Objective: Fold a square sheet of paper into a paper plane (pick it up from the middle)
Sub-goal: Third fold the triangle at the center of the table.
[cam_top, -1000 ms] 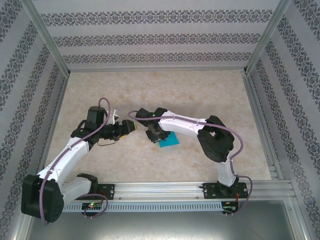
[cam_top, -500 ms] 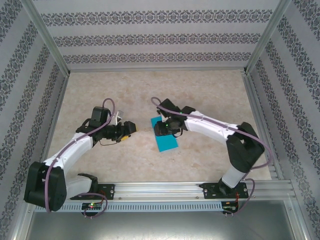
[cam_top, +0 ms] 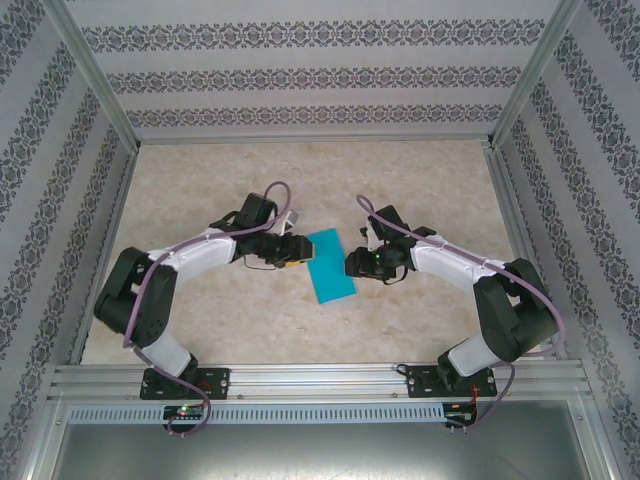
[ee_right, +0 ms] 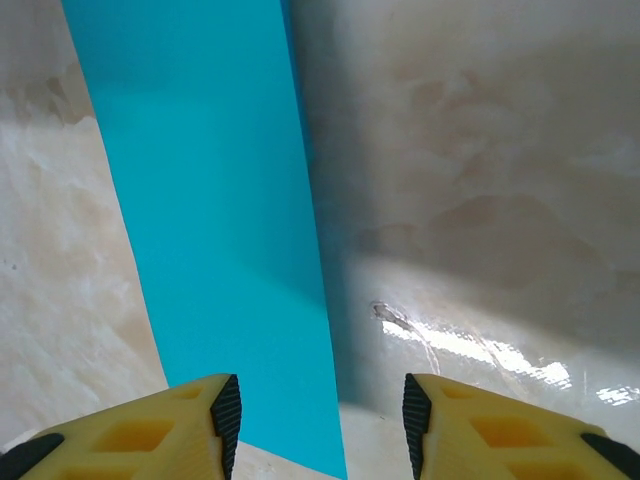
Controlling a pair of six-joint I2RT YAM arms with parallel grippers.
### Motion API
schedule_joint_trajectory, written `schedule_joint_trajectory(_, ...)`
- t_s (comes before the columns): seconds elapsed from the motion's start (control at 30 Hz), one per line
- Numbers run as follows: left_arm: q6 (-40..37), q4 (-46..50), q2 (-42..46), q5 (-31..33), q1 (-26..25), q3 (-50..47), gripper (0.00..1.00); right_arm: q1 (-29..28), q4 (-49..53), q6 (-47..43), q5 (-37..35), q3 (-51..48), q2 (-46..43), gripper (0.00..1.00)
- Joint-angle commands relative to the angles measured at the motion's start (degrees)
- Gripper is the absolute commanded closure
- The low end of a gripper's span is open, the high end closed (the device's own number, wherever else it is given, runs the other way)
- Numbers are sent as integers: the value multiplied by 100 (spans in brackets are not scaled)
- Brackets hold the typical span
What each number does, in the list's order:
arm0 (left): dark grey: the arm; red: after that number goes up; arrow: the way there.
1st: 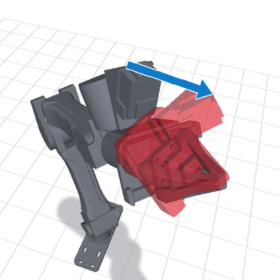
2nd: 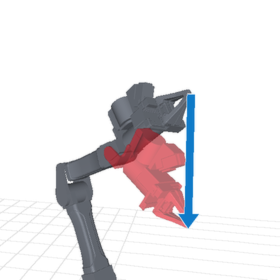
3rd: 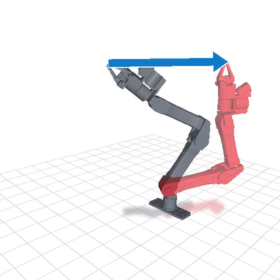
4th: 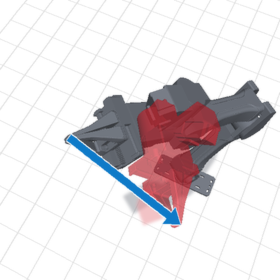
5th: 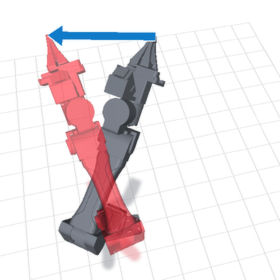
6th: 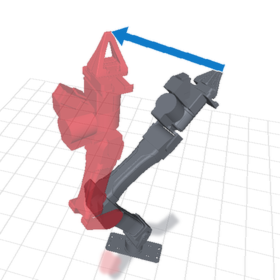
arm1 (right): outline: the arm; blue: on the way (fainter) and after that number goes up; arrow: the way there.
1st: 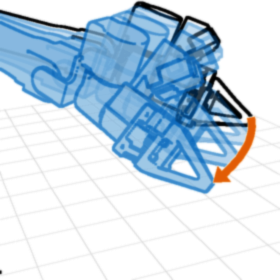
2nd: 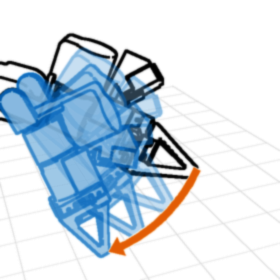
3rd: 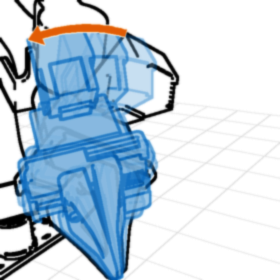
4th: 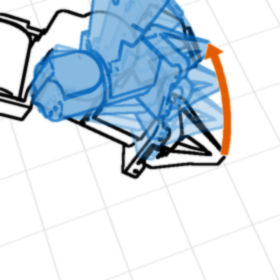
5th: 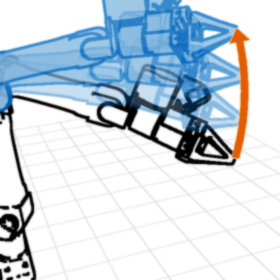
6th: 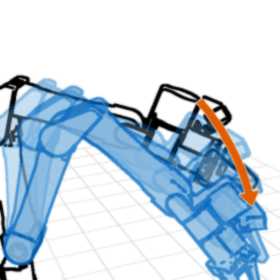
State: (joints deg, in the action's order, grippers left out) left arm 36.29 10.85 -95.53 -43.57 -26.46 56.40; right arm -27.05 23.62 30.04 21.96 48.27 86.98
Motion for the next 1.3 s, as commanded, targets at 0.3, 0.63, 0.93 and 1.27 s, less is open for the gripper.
schedule_joint_trajectory(0.3, -626, 280, -1161, 588, -281, 712, 61, 77, -551, -32, 655, -337, 215, 50)
schedule_joint_trajectory(0.63, -859, 532, -1564, 828, -284, 935, 63, 33, -666, -16, 977, -300, 428, 52)
schedule_joint_trajectory(0.93, -944, 541, -1692, 912, -281, 867, 64, 50, -818, 142, 1250, -448, 262, 57)
schedule_joint_trajectory(1.27, -1015, 583, -1753, 901, -282, 881, 64, 16, -485, -22, 784, -456, 458, 55)
